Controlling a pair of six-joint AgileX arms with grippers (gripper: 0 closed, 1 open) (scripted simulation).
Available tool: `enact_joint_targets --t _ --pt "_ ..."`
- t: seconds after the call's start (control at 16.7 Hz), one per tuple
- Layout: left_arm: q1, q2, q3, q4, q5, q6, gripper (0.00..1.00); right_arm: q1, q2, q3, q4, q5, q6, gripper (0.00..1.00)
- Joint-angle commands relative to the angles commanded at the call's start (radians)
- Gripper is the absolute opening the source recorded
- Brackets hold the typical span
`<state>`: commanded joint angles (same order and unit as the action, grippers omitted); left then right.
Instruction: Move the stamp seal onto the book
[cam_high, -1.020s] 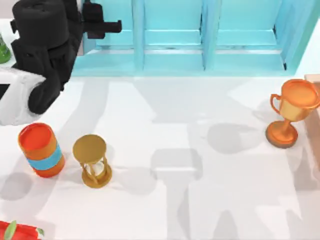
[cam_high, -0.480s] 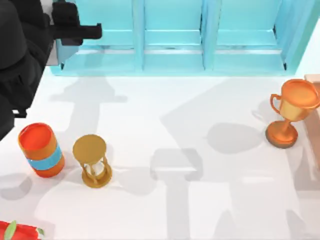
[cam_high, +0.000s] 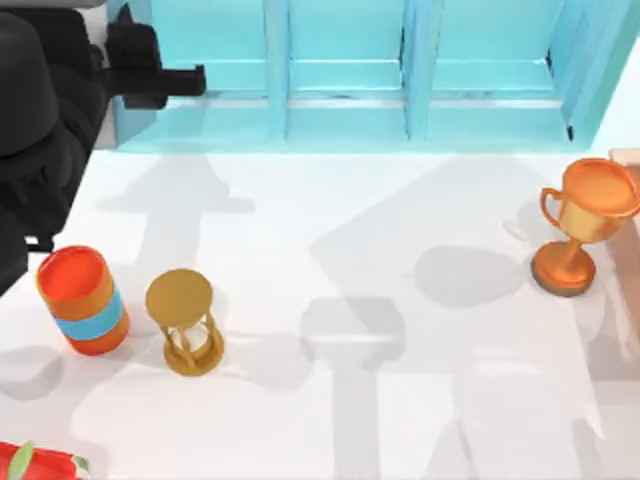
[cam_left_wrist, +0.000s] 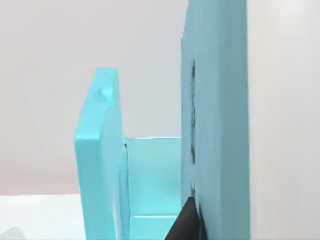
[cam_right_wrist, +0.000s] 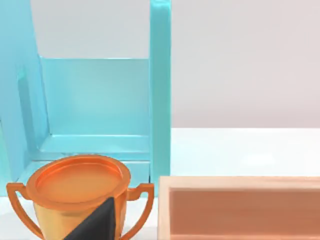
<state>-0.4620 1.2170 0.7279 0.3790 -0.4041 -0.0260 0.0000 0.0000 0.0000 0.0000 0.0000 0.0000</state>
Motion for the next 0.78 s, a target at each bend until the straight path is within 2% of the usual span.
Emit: enact_joint_targets --t 0.18,0.36,0.54,0.78 --pt "-0.049 0.055 -0.005 0.004 -0.056 -0.076 0.0 0.0 0.0 0.0 0.0 0.0 0.0 1.0" --pt "-0.129 0.152 0.004 0.005 -0.147 -0.227 0.0 0.0 0.0 0.0 0.0 0.0 0.0 1.0" --pt "-0.218 0.273 0.037 0.0 -0.253 -0.454 0.0 0.0 0.0 0.0 0.0 0.0 0.0 1.0" --pt "-0.325 0.457 0.135 -0.021 -0.392 -0.857 0.0 0.0 0.0 0.0 0.0 0.0 0.0 1.0"
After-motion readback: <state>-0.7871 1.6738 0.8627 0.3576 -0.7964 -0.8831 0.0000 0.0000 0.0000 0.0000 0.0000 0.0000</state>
